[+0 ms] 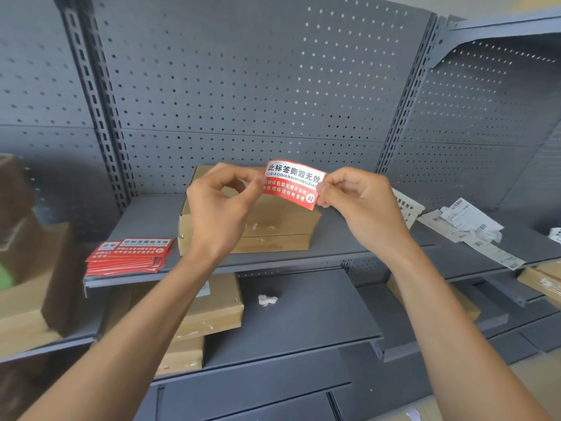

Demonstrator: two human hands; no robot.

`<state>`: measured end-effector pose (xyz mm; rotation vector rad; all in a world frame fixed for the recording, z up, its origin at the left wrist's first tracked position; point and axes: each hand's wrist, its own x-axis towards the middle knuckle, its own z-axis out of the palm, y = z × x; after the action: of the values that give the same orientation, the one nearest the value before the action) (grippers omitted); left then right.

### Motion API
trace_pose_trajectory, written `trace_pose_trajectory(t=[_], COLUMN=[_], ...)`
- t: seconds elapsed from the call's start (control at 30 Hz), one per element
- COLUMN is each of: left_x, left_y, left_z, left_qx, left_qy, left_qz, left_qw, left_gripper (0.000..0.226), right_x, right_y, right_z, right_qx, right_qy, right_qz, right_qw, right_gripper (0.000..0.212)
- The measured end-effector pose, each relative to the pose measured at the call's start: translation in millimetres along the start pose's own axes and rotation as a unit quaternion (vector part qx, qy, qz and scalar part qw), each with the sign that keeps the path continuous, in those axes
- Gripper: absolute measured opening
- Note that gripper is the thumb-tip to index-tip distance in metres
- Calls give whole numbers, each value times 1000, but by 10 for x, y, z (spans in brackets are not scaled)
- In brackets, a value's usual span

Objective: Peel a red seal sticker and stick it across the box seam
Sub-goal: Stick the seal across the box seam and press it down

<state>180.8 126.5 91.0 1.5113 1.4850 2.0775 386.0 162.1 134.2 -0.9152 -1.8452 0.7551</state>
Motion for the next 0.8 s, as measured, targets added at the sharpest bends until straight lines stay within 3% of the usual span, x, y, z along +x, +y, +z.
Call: trace_pose_trajectory(t=[0.37,0.8], left_x=[-211,-571], left_y=[-192,-537], left_z=[-332,-426], left_qx=[24,88], left_qy=[5,3], left_qz=[-69,-121], left_qw=[997,989], left_gripper=[14,15], right_x=[-39,-237], right_y=[306,849], right_z=[409,884], right_qx=[-31,-49], right_qy=[-7,36], right_qz=[-14,-19], right_qw=[999,998], right_gripper=[11,9])
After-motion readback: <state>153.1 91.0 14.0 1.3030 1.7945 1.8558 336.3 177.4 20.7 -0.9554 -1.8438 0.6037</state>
